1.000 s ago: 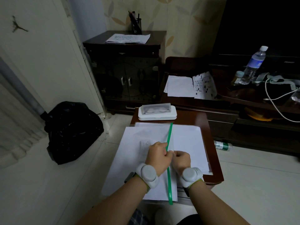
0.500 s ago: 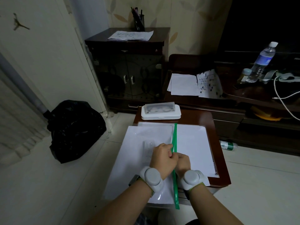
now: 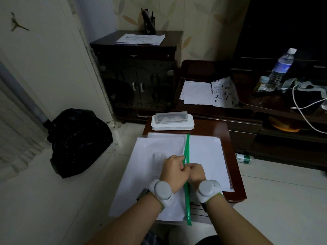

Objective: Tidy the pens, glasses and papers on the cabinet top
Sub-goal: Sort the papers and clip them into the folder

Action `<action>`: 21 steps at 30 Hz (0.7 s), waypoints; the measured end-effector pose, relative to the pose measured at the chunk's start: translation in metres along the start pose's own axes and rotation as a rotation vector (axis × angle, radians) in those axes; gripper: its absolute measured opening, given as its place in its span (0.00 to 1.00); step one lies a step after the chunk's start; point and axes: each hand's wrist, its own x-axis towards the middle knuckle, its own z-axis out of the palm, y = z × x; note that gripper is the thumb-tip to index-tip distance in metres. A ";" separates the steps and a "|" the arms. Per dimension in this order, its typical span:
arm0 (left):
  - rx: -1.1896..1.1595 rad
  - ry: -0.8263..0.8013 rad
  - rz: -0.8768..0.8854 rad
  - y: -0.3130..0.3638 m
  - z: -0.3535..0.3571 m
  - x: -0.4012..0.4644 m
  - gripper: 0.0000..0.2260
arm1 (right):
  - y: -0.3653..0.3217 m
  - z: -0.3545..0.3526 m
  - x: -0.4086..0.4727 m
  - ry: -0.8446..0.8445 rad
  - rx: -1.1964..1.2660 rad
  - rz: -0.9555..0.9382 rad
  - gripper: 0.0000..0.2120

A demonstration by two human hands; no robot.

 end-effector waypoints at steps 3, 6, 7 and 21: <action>0.010 -0.007 -0.005 -0.002 -0.002 0.000 0.20 | 0.005 -0.018 0.002 0.206 -0.083 0.039 0.12; 0.010 -0.011 -0.001 -0.002 -0.003 0.000 0.19 | 0.013 -0.036 0.002 0.378 -0.361 0.087 0.22; 0.010 -0.013 -0.002 -0.002 -0.002 0.000 0.20 | 0.014 -0.039 0.001 0.402 -0.416 0.119 0.28; 0.019 -0.026 -0.018 0.000 -0.006 0.000 0.19 | 0.013 -0.049 0.004 0.228 -0.438 0.238 0.23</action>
